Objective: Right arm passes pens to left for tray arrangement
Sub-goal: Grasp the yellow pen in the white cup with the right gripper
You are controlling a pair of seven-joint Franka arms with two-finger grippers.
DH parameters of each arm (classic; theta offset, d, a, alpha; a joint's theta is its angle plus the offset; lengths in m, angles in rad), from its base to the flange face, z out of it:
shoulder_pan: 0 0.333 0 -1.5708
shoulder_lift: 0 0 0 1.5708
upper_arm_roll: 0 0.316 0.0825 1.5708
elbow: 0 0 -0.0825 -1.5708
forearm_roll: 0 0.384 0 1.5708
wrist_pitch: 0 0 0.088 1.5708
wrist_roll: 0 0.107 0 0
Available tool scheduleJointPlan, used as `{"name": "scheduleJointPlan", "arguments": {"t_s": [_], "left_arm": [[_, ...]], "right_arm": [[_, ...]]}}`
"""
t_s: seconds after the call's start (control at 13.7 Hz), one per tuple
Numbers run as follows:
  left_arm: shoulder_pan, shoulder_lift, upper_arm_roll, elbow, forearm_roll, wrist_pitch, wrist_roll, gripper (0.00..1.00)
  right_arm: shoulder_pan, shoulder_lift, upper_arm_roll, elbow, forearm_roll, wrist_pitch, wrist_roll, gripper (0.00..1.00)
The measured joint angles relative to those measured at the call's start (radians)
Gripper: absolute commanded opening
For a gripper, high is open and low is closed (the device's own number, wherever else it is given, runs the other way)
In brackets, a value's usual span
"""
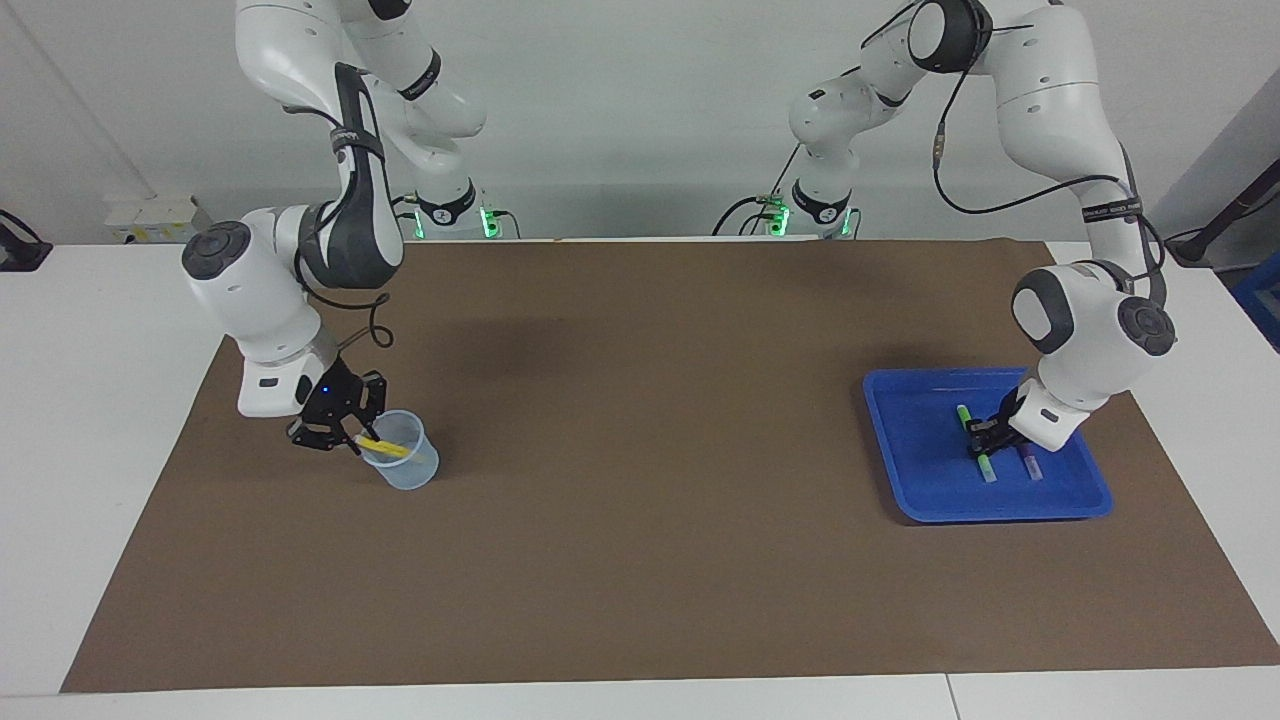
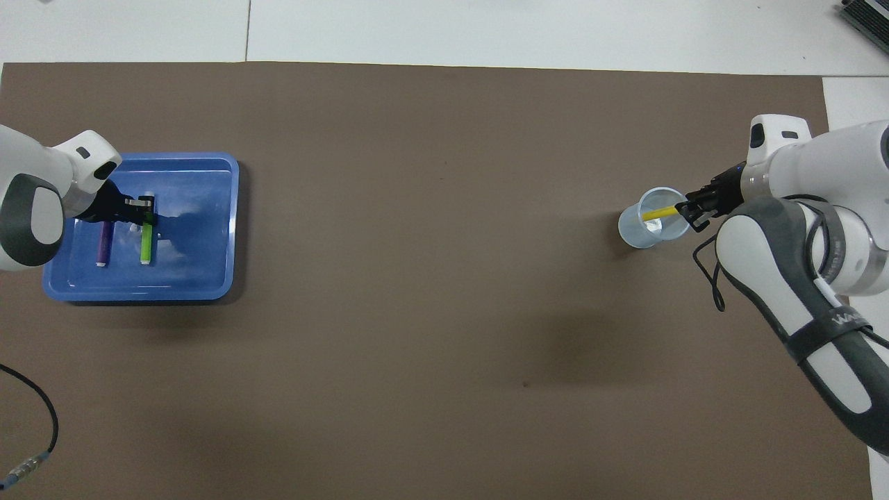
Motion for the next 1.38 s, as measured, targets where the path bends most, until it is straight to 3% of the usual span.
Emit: {"name": "scheduleJointPlan", "arguments": {"t_s": [0.15,0.44,0.95,1.38], "left_arm": [[0.007,-0.012,-0.001,-0.023,0.000,0.025,0.000,0.00],[0.012,-0.019,-0.002,-0.034,0.000,0.034,0.000,0.00],[0.012,-0.019,-0.005,-0.041,0.000,0.037,0.000,0.45],[0.012,-0.019,-0.009,-0.045,0.000,0.037,0.000,0.49]], "right_arm": [[0.000,-0.005,0.000,-0.001,0.000,-0.004,0.001,0.00],[0.000,-0.006,0.000,-0.001,0.000,-0.004,0.001,0.00],[-0.004,-0.008,0.000,0.004,0.000,-0.058,0.001,0.00],[-0.003,-0.018,0.005,0.052,0.000,-0.141,0.002,0.00]]}}
